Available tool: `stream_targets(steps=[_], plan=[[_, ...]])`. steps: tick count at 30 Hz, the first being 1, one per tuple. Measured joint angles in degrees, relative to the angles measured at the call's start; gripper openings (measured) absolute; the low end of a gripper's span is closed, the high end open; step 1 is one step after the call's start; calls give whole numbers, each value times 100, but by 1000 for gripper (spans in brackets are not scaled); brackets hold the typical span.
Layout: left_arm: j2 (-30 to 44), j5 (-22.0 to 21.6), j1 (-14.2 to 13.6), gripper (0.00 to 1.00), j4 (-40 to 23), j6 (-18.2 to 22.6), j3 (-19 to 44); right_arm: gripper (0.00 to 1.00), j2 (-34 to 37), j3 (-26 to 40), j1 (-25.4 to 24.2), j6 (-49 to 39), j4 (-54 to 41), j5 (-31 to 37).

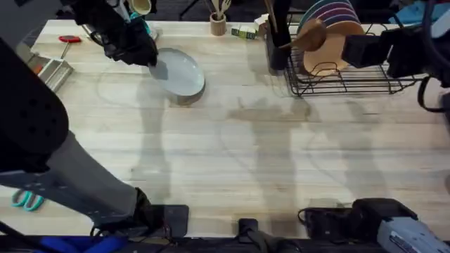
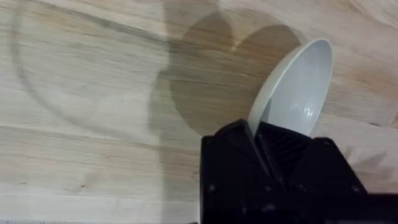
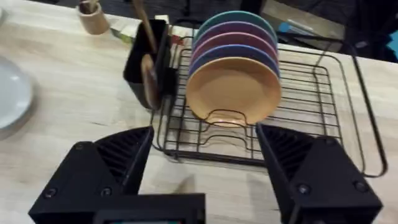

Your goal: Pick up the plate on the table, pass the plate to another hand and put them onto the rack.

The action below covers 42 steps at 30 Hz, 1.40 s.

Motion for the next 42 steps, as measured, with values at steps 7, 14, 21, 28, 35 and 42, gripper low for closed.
stream_targets(steps=[7, 14, 21, 28, 35, 42], plan=[[1, 166, -219, 41, 25, 7, 0, 996, 0, 0, 0, 0, 7, -645], [-38, 522, -410, 41, 104, 15, 0, 996, 97, 14, 0, 361, 101, -1217], [-428, 871, -504, 41, 136, 15, 0, 996, 588, 31, 0, 1101, 151, -1754], [-608, 1396, -504, 41, 134, 15, 4, 995, 955, 31, 0, 1409, 484, -2683], [-608, 2041, -504, 41, 131, 13, 4, 996, 1269, 33, 35, 1576, 586, -3166], [-608, 2500, -504, 42, -67, 13, 4, 995, 1624, 33, 225, 1873, 806, -3236]])
